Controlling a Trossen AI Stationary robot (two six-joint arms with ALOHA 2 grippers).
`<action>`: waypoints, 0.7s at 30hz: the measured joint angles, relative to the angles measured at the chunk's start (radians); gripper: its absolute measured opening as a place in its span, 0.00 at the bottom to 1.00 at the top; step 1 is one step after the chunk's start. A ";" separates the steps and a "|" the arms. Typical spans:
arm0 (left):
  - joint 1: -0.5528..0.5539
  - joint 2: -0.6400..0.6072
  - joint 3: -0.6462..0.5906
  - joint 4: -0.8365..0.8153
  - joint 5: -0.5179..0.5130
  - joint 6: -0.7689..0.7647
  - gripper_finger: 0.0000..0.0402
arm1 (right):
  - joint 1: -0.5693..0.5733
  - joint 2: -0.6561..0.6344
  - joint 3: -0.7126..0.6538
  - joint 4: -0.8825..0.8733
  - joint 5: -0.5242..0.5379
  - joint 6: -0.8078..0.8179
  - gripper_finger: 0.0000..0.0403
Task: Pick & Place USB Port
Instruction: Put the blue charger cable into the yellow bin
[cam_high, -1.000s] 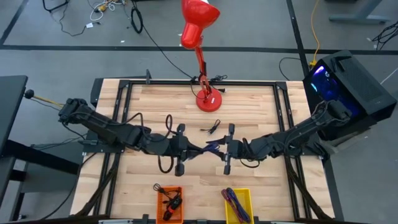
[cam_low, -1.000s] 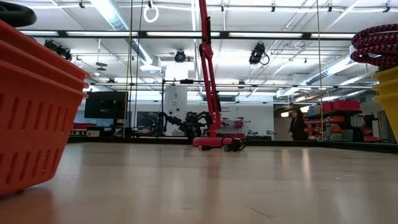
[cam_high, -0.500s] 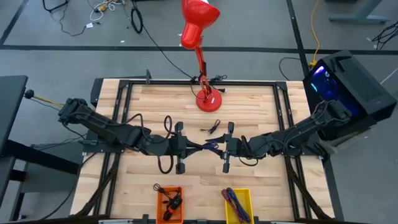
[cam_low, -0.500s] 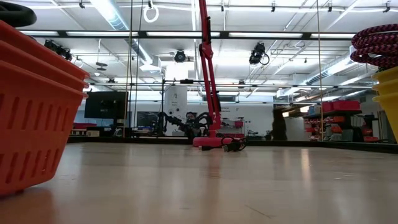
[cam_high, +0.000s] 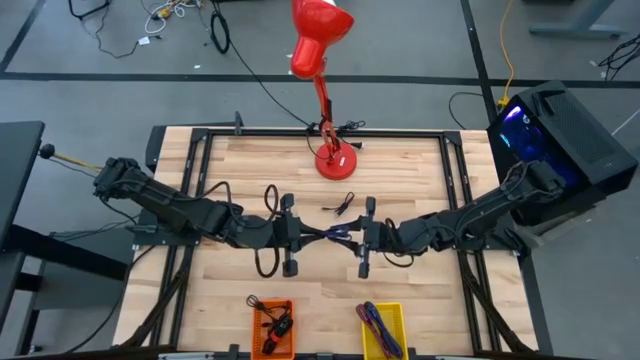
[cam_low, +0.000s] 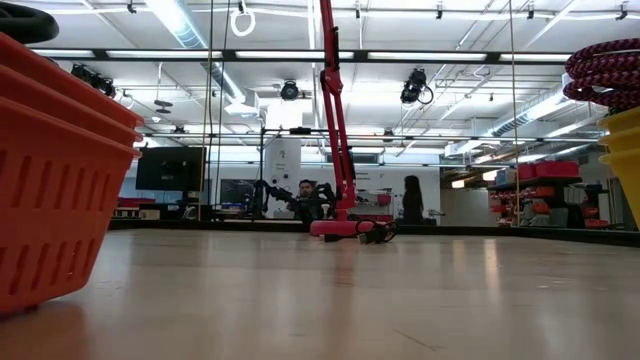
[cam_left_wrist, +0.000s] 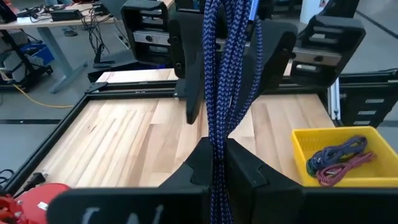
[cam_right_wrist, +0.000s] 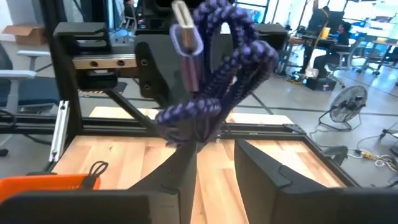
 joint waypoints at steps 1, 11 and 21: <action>0.000 0.000 0.000 0.000 -0.001 -0.002 0.06 | 0.000 0.000 0.000 -0.001 -0.004 0.000 0.28; 0.005 0.000 0.000 0.006 -0.036 -0.012 0.06 | 0.004 0.001 0.002 0.011 -0.088 -0.004 0.28; -0.017 -0.008 0.000 0.010 -0.019 -0.014 0.06 | 0.002 0.002 0.002 -0.032 0.003 0.011 0.28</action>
